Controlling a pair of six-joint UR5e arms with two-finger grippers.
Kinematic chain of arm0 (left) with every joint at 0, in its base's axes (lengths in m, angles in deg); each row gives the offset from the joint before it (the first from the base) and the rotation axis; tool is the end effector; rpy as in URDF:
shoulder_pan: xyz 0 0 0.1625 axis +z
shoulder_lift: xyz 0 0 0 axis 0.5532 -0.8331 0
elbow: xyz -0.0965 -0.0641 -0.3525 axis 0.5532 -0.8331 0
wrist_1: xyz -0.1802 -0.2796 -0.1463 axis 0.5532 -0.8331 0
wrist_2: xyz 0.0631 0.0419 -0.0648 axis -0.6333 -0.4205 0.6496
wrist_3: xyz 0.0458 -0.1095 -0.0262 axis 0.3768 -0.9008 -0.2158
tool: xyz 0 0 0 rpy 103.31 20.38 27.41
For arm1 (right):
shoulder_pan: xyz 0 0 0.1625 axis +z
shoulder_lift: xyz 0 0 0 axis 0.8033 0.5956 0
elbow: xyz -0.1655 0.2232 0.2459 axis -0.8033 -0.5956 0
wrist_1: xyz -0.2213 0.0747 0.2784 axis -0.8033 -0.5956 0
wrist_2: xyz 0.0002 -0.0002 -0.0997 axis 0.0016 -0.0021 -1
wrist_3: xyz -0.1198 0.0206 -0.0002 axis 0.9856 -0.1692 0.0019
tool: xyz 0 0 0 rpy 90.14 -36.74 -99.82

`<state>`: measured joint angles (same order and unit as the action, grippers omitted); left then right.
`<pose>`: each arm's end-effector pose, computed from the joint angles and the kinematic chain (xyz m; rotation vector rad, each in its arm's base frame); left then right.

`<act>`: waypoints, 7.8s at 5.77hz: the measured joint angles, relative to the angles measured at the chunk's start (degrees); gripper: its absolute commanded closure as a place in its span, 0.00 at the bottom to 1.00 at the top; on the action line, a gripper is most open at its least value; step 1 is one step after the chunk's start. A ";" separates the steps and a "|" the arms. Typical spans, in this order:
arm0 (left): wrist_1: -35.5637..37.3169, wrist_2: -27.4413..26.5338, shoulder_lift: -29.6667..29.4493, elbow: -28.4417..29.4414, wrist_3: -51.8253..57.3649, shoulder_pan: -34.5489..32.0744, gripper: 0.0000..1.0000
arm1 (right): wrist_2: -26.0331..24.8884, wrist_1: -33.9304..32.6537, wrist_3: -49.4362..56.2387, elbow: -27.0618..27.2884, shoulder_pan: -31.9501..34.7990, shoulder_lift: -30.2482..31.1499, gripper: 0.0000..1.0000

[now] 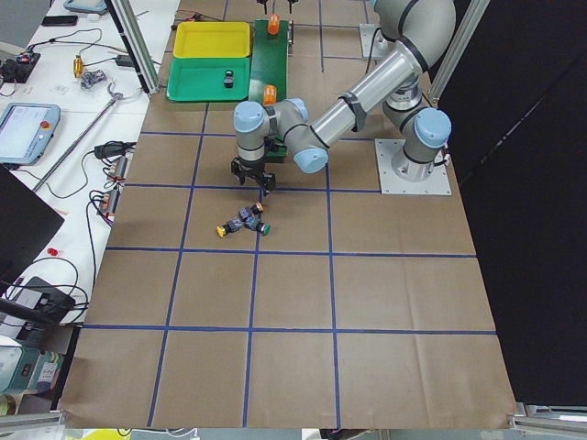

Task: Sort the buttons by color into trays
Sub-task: 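Grasp a yellow-cap push button from the pile with the left gripper, then place the yellow-cap button on the belt with the left gripper, then grasp yellow-cap button with right gripper while left gripper grasps green-cap button, then drop yellow-cap button in yellow tray while left gripper places green-cap button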

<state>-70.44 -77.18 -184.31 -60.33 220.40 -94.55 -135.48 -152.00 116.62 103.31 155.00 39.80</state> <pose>0.1395 -0.5098 0.1792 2.6797 1.4843 0.0984 0.2298 -0.4500 0.3574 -2.2306 2.1720 0.0248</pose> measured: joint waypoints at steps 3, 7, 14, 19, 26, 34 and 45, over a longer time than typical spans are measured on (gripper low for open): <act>1.77 1.61 -4.40 0.05 2.70 2.57 0.18 | -0.01 0.00 0.00 0.02 0.02 -0.03 0.00; 2.42 3.39 -4.86 0.57 2.32 2.46 0.93 | -0.03 0.08 0.00 0.08 -0.04 -0.09 0.00; -13.12 3.19 7.75 0.35 -48.93 -17.36 0.90 | -0.08 0.09 0.00 0.09 -0.04 -0.08 0.00; -13.18 2.70 6.79 -0.06 -60.10 -21.71 0.02 | -0.11 0.11 0.00 0.09 -0.04 -0.05 0.00; -5.45 3.64 2.86 -0.45 -76.91 4.30 0.04 | 1.90 -11.45 -8.63 1.65 4.04 -6.24 0.00; 4.69 0.35 -5.63 0.54 -86.01 6.87 0.87 | 3.06 -30.21 -8.77 2.42 12.76 -18.62 0.00; -10.89 0.83 8.15 -1.79 -64.67 -25.41 0.64 | -3.20 -31.59 22.50 -0.49 -12.65 -16.47 0.67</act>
<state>-81.33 -76.35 -176.16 -62.11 155.73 -119.96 -138.68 -183.59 139.11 102.82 142.36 23.33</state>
